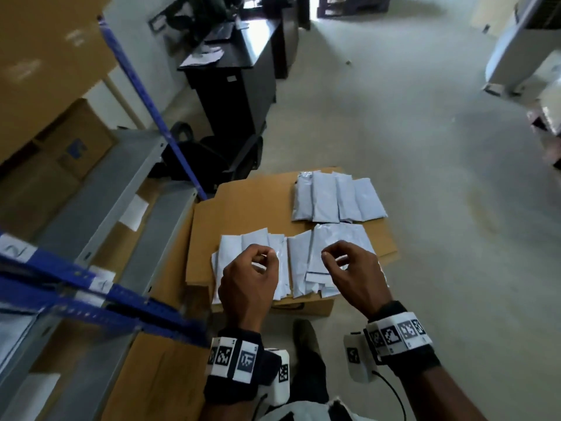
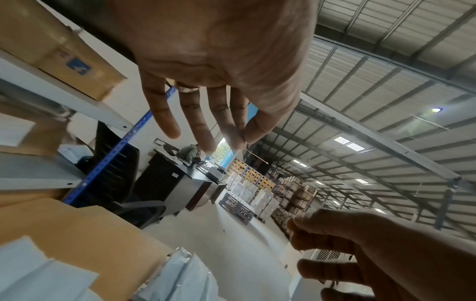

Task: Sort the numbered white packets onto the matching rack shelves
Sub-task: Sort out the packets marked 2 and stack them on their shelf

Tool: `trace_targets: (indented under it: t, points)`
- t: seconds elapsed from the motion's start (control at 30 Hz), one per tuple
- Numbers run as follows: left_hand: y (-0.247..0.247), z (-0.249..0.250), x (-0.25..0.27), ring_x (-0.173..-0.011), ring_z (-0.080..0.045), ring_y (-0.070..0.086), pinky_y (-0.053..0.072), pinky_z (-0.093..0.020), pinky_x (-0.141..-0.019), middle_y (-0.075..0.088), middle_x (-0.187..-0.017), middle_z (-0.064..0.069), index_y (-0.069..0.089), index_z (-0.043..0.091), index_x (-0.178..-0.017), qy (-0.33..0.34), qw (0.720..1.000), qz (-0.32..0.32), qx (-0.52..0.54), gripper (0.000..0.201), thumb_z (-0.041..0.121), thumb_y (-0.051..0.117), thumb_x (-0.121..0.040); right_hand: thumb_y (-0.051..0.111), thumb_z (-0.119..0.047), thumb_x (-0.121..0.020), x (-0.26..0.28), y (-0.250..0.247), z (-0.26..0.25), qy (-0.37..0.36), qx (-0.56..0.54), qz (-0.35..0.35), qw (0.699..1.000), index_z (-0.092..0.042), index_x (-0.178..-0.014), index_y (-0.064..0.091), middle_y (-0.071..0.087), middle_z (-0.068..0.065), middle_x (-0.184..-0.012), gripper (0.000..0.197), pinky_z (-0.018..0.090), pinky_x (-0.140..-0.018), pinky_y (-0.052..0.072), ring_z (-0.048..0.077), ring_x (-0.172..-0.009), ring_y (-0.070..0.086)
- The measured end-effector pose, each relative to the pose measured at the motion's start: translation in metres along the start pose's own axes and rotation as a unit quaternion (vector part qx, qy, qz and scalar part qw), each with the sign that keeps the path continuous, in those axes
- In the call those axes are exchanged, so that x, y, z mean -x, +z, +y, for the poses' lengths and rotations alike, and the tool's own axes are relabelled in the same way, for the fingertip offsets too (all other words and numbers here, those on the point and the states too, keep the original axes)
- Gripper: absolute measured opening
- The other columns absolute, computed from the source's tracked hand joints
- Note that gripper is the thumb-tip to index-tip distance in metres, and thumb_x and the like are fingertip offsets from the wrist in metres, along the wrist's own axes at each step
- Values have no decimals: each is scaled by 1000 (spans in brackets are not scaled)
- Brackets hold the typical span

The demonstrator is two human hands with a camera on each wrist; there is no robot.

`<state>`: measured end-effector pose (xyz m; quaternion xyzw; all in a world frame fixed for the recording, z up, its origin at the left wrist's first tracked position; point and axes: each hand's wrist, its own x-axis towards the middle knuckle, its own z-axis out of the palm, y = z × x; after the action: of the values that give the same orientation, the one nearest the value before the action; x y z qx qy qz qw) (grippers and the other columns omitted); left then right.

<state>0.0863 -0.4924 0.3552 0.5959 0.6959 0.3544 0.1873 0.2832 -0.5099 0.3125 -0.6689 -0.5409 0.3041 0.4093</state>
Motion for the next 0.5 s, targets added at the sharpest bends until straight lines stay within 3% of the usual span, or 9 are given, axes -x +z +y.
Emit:
trace_targets:
  t: [0.13,0.23,0.4,0.5]
  points:
    - [39,18,-54,-75,-12,66,53,-31,-64,67,-73,15,68,32,-85,13,999,-31,10,13,43,63,-91,66,-38,-94,-48,-14,9,18,33,20,999,-33,-86,68,72,-18,-84,10,30,-65,56,0,-73,67]
    - [64,35,-101,-75,-13,66,54,-31,-63,68,-75,14,67,31,-86,30,998,-41,27,16,45,62,-91,67,-38,-94,-87,-22,14,28,42,40,998,-33,-87,69,72,-18,-83,9,29,-64,56,0,-72,67]
    - [106,37,-156,-75,-12,65,53,-28,-61,68,-76,15,67,31,-86,22,996,-76,34,13,42,63,-91,67,-32,-95,-129,-19,30,58,39,61,996,-34,-87,69,71,-20,-88,8,18,-63,51,0,-74,67]
    - [128,22,-167,-76,-12,66,55,-31,-63,68,-77,16,67,34,-87,6,992,-128,7,10,43,63,-90,68,-36,-94,-135,-17,53,113,65,23,991,-36,-88,68,71,-22,-89,6,24,-67,54,-2,-74,67]
